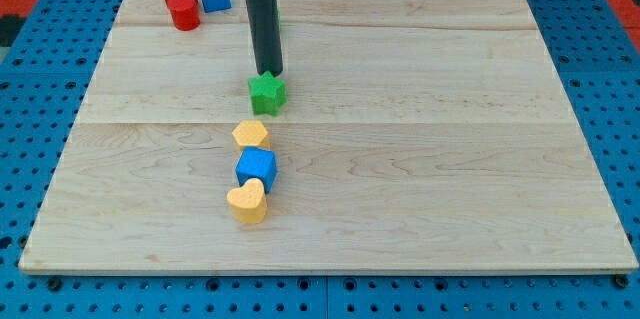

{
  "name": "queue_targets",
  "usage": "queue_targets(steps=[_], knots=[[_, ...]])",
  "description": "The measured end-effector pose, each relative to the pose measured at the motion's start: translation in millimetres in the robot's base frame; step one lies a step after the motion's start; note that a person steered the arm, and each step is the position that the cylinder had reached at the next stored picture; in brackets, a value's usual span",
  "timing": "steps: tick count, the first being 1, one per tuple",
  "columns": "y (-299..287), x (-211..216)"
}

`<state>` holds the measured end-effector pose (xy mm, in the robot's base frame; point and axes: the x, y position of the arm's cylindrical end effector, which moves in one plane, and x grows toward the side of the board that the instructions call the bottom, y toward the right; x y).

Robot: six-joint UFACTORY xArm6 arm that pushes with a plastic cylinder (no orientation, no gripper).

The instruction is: Place the green circle top to the green star

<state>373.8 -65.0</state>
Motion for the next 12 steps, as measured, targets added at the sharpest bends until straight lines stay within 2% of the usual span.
queue_targets(steps=[1, 2, 4, 5, 6, 7, 8, 9, 10, 11, 12], knots=[[0, 21], [4, -13], [90, -101], [55, -155], [-4, -170], [-20, -146], [-20, -98], [-6, -67], [12, -85], [39, -82], [31, -53]])
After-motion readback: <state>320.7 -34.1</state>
